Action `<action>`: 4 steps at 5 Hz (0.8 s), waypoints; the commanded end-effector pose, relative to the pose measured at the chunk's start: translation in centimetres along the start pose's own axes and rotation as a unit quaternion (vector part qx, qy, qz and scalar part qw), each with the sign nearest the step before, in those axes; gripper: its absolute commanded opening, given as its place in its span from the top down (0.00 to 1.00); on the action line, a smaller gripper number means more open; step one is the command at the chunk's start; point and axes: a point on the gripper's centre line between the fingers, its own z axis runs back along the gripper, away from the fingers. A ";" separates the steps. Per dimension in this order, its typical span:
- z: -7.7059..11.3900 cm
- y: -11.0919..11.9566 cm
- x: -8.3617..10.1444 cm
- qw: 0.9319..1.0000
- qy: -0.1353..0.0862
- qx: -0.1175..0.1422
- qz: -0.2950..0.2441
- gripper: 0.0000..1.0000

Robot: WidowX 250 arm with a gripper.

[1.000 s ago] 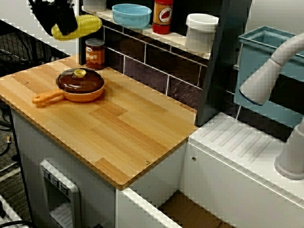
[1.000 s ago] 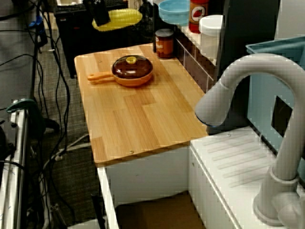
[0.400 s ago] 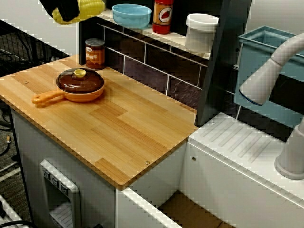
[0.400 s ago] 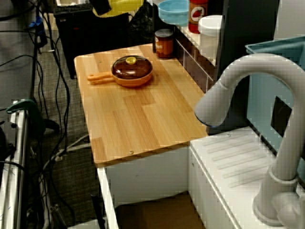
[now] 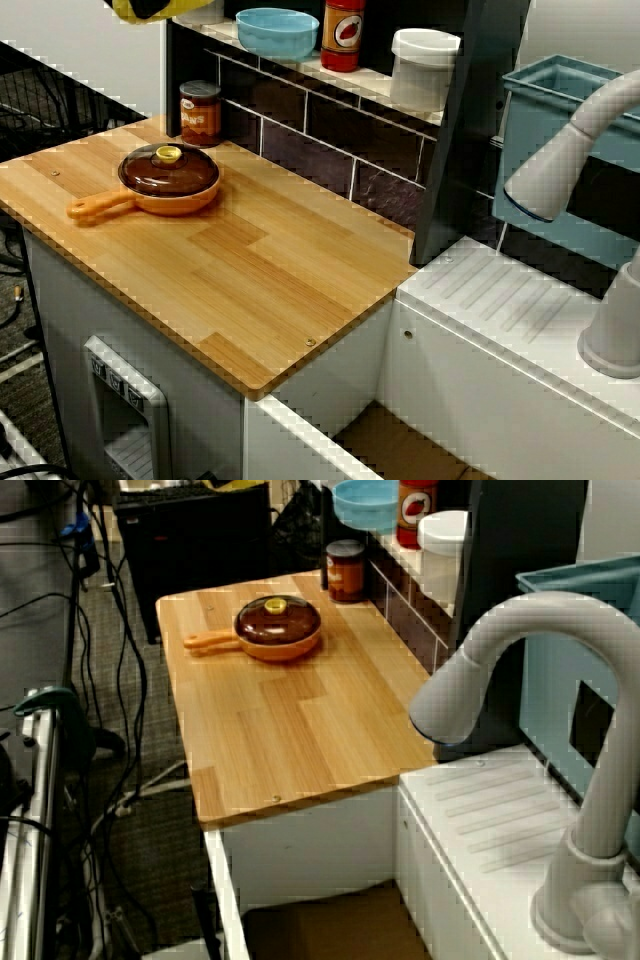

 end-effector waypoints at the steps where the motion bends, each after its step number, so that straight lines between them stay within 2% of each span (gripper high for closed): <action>1: -0.2 0.6 2.4 1.000 -0.003 0.023 0.005 1.00; 2: -0.3 1.2 3.0 1.000 0.000 0.009 0.015 1.00; 4: 0.2 1.0 3.6 1.000 0.003 0.004 0.022 1.00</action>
